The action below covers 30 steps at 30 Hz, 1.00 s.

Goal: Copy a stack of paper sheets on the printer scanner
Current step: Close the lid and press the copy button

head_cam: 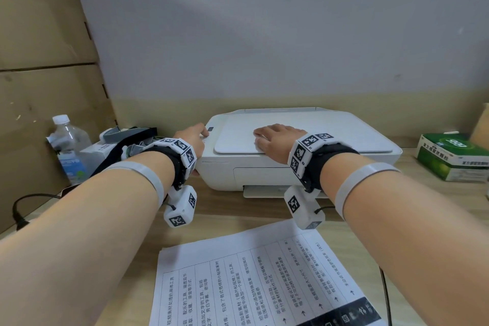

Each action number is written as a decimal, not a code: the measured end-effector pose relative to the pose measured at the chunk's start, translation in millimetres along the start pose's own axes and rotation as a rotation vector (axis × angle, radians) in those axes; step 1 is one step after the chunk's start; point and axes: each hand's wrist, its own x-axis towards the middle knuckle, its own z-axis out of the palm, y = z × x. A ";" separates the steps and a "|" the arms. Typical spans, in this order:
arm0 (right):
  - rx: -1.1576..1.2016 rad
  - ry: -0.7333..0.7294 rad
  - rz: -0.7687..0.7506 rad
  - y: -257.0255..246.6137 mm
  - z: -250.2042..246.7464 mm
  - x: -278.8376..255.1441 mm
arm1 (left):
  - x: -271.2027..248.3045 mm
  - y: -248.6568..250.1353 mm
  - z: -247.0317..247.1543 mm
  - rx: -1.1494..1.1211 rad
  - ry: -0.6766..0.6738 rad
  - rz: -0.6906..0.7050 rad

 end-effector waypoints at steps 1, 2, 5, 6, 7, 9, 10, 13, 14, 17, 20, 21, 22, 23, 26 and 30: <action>0.000 0.003 0.000 0.2 0.1 0.1 | 0.3 0.3 -0.6 0.005 0.005 0.001; -0.001 0.004 0.000 0.5 0.4 0.0 | -0.1 1.2 -1.3 0.004 0.009 0.001; -0.006 0.003 0.002 0.3 0.8 1.4 | -1.6 2.7 -3.3 0.013 0.003 0.002; -0.007 0.001 0.004 0.3 0.8 1.8 | -2.6 2.9 -3.9 0.024 -0.002 0.000; -0.007 -0.001 0.005 0.4 1.1 2.4 | -3.2 2.7 -3.8 0.038 -0.007 0.003; -0.004 -0.002 0.001 1.2 1.8 3.3 | -5.2 2.0 -3.6 0.062 -0.012 0.010; -0.003 -0.001 -0.002 1.6 2.2 3.4 | -6.3 1.4 -3.6 0.052 -0.013 0.013; -0.004 0.007 -0.006 2.2 2.8 4.2 | -9.3 0.6 -4.0 0.023 -0.017 0.023; -0.003 0.011 -0.007 2.2 2.9 4.3 | -9.8 0.9 -4.2 0.028 -0.018 0.023; -0.002 0.021 -0.005 1.8 3.5 4.0 | -11.9 2.4 -4.7 0.020 -0.025 0.028; -0.005 0.026 0.001 1.7 3.7 4.2 | -15.7 6.3 -7.1 0.060 -0.031 0.039; -0.004 0.023 0.001 1.6 3.5 4.4 | -16.5 8.1 -7.9 0.085 -0.036 0.049; -0.002 0.020 0.002 1.6 3.4 4.5 | -17.0 9.6 -8.7 0.112 -0.041 0.061; 0.001 0.018 0.005 1.7 3.6 4.6 | -17.0 10.6 -9.2 0.130 -0.041 0.071; 0.012 0.017 0.013 1.9 3.6 5.4 | -17.3 11.4 -10.2 0.163 -0.046 0.080; 0.010 0.009 0.008 1.2 2.6 4.2 | -19.7 11.6 -10.8 0.163 -0.045 0.078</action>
